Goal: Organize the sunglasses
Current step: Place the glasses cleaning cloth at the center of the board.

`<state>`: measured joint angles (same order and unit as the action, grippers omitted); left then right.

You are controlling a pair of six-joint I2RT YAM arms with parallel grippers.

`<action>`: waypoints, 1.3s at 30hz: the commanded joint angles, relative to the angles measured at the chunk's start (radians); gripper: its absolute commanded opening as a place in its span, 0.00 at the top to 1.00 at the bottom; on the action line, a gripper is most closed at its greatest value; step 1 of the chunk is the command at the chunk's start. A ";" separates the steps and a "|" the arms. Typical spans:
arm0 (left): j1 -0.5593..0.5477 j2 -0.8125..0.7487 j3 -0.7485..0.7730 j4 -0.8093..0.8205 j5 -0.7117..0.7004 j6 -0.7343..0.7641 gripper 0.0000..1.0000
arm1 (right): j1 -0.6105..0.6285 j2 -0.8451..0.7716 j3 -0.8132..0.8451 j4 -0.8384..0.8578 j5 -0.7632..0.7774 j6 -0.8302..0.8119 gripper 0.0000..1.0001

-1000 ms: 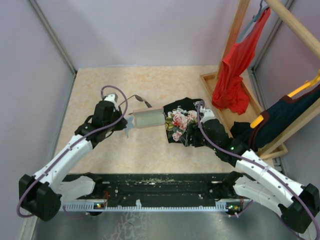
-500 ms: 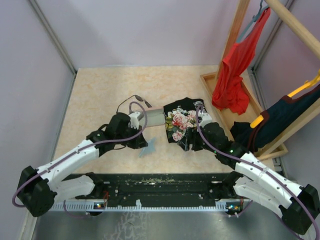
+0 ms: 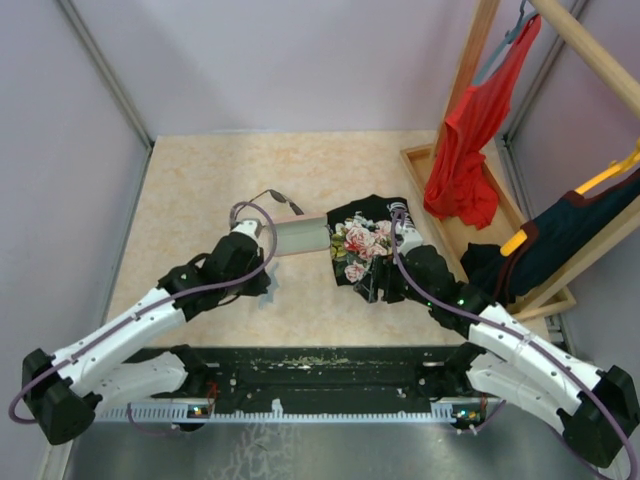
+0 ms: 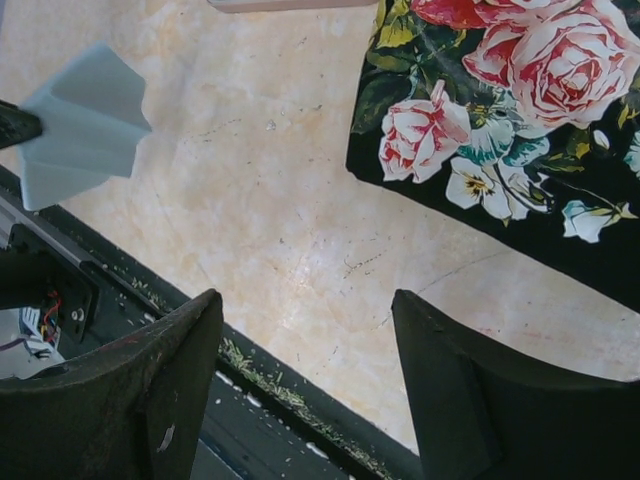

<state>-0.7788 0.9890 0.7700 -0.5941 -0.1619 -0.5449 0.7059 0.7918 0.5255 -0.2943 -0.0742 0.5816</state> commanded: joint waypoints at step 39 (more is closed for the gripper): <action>-0.089 -0.135 -0.323 0.141 -0.224 -0.392 0.55 | 0.265 0.391 0.225 0.019 0.244 -0.012 0.35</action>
<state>-0.8845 0.9241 0.4644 -0.3767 -0.3016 -0.8165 0.8848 1.0805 0.6334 -0.3431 0.0708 0.5823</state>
